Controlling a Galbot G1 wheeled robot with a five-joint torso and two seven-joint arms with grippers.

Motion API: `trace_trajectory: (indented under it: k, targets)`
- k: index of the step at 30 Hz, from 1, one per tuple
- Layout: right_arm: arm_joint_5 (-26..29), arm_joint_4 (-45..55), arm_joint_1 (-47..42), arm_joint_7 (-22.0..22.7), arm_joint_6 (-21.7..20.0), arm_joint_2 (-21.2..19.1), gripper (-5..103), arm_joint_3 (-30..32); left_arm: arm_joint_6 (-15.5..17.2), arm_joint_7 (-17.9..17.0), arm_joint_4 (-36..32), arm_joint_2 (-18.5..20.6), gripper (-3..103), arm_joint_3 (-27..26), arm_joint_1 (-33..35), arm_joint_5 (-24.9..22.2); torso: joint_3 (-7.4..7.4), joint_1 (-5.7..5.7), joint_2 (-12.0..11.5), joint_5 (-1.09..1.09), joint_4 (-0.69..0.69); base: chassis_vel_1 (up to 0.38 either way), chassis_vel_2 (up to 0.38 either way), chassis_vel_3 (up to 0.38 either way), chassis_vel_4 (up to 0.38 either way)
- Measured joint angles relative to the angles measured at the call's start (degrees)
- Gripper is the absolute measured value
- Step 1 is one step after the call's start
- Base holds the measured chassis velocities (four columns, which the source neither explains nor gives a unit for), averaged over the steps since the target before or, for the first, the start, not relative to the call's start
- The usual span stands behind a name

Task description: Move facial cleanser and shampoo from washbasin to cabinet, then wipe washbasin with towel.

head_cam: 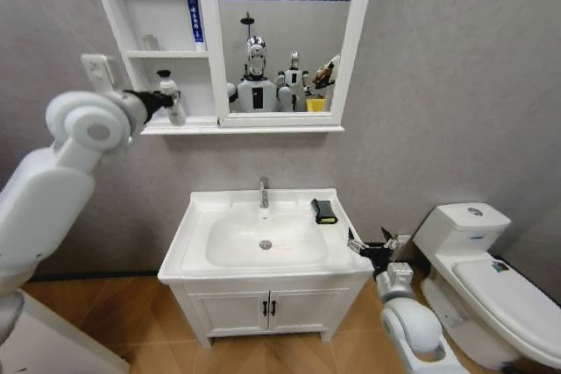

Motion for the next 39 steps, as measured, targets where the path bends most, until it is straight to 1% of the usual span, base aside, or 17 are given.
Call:
trace_trajectory:
  k: [2,3,4,5,6,7,8,10,11,12,13,14,15,17,21,30,39]
  targets:
    - [0.0,0.0,0.0,0.0,0.0,0.0,100,0.0,0.0,0.5,1.2,-0.8,40,0.5,-0.6,0.5,0.0,0.0,0.0,0.0,0.0,0.0,0.0,0.0,0.0]
    - [0.1,0.2,-0.1,0.1,0.0,0.1,100,0.2,0.0,2.5,5.4,-3.7,40,1.8,-2.3,3.1,0.01,0.01,0.0,0.0,0.0,0.0,0.0,0.0,0.0]
    - [0.2,0.3,-0.3,0.1,0.0,0.1,100,0.4,0.0,3.6,7.5,-5.2,40,2.3,-3.0,4.3,0.01,0.01,0.0,-0.01,0.0,0.0,0.0,0.0,0.0]
    - [0.2,0.3,-0.3,0.1,0.0,0.1,100,0.4,0.0,3.6,7.5,-5.2,40,2.3,-3.0,4.3,0.01,0.01,0.0,-0.01,0.0,0.0,0.0,0.0,0.0]
    - [0.3,0.4,-0.4,0.1,0.0,0.1,100,0.7,0.0,4.5,9.1,-6.4,40,2.6,-3.5,5.2,0.01,0.01,0.0,0.0,-0.01,0.0,0.0,0.0,0.0]
    - [0.4,0.4,-0.6,0.1,0.0,0.1,100,1.0,-0.3,6.2,12.4,-8.1,40,3.2,-4.2,7.5,0.01,0.0,0.0,0.02,-0.01,0.0,0.0,0.0,0.0]
    - [0.4,0.4,-0.6,0.1,0.0,0.1,100,1.0,-0.3,6.2,12.4,-8.1,40,3.2,-4.2,7.5,0.01,0.0,0.0,0.02,-0.01,0.0,0.0,0.0,0.0]
    - [0.5,0.2,-0.7,0.1,0.3,0.2,100,1.1,-1.1,9.6,16.6,-9.8,40,3.4,-4.7,12.2,0.01,0.0,0.0,-0.01,0.01,0.0,0.0,0.0,0.0]
    - [0.5,0.2,-0.7,0.1,0.3,0.2,100,1.1,-1.5,10.5,18.2,-10.3,40,3.4,-4.9,13.9,0.0,0.0,0.0,0.0,0.0,0.0,0.0,0.0,0.0]
    - [0.5,0.2,-0.7,0.1,0.3,0.2,100,1.1,-1.5,10.5,18.2,-10.3,40,3.4,-4.9,13.9,0.0,0.0,0.0,0.0,0.0,0.0,0.0,0.0,0.0]
    - [0.5,0.1,-0.7,0.1,0.4,0.2,100,1.1,-2.1,12.0,21.4,-11.3,40,3.4,-5.3,16.2,0.01,0.0,0.0,0.0,0.03,0.0,0.0,0.0,0.0]
    - [0.5,0.1,-0.6,0.1,0.4,0.2,100,1.0,-2.3,12.6,23.2,-11.9,40,3.4,-5.6,17.1,0.01,0.01,0.0,-0.02,0.03,0.0,0.0,0.0,0.0]
    - [0.5,0.1,-0.6,0.1,0.4,0.2,100,1.0,-2.3,12.6,23.2,-11.9,40,3.4,-5.6,17.1,0.01,0.01,0.0,-0.02,0.03,0.0,0.0,0.0,0.0]
    - [0.5,0.1,-0.3,0.1,0.4,0.2,100,0.9,-2.7,13.7,26.7,-12.9,40,3.5,-6.2,18.7,0.0,0.0,0.0,0.0,0.0,0.0,0.0,0.0,0.0]
    - [0.6,-0.1,-0.1,0.1,0.4,0.0,100,0.8,-3.0,14.1,28.6,-13.9,40,3.5,-6.4,19.6,0.0,0.0,0.0,-0.02,0.01,0.0,0.0,0.0,0.0]
    - [0.7,-0.2,-0.3,0.1,0.6,-0.1,100,1.2,-3.0,13.7,28.9,-15.1,40,3.1,-5.4,19.8,0.0,-0.01,0.0,0.0,0.0,0.0,0.0,0.0,0.0]
    - [0.8,-0.1,-0.5,0.1,0.8,-0.1,100,1.2,-3.0,13.6,29.3,-15.3,40,2.9,-5.0,19.7,0.0,-0.01,0.0,0.0,0.01,0.0,0.0,0.0,0.0]
